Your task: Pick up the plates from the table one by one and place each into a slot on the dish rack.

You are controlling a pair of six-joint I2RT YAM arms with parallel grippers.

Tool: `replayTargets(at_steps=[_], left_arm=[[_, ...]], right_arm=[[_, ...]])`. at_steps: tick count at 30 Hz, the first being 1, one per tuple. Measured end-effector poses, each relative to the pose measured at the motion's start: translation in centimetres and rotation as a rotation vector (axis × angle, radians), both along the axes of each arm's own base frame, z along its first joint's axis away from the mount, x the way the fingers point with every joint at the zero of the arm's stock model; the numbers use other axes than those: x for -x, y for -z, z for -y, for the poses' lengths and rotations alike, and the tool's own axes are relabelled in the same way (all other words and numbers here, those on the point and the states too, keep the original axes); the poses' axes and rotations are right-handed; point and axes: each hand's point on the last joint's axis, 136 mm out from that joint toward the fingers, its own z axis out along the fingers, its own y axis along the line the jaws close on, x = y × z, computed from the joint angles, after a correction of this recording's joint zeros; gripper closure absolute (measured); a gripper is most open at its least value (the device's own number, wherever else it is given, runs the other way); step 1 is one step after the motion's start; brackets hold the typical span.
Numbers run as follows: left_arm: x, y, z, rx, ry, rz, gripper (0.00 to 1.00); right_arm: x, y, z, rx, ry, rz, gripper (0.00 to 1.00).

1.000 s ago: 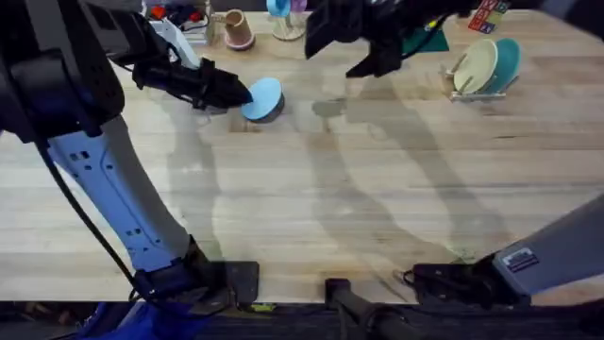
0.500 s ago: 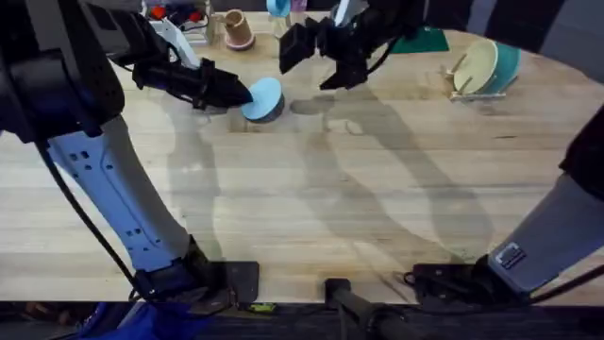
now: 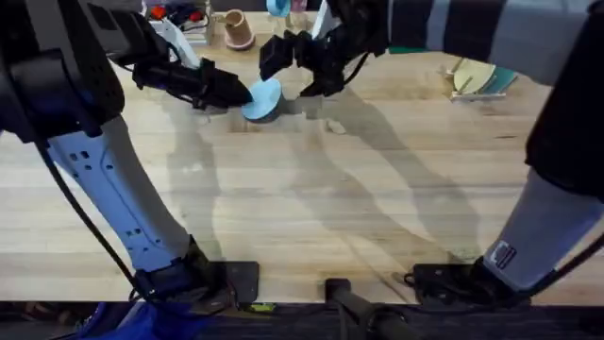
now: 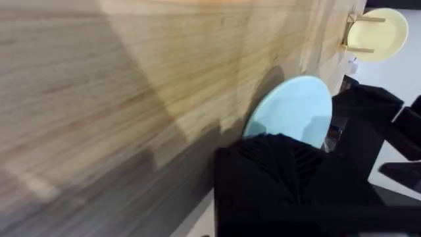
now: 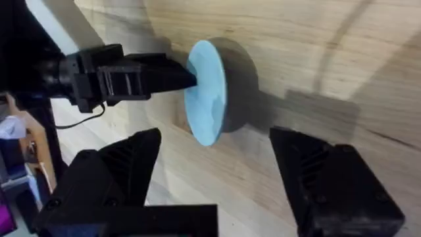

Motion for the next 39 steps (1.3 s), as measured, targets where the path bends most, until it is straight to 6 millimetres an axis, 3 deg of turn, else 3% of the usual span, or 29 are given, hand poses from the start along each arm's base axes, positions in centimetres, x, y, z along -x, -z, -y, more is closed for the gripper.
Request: replayTargets(at_steps=[17, 28, 31, 39], left_arm=[[0.0, 0.0, 0.0, 0.0, 0.0, 0.0, 0.96], [0.0, 0.0, 0.0, -0.001, 0.0, 0.001, 0.96], [0.0, 0.0, 0.0, 0.0, 0.0, 0.001, 0.96], [0.0, 0.0, 0.0, 0.002, -0.001, 0.001, 0.96]], right_arm=[[-0.3, 3.8, -3.6, -0.052, 0.064, -0.073, 0.007], [-0.7, 3.7, -4.8, -0.092, 0.12, -0.1, 0.017], [-0.5, 4.1, -4.9, -0.09, 0.131, -0.119, 0.131], [0.1, 5.7, -5.3, -0.09, 0.135, -0.173, 0.915]])
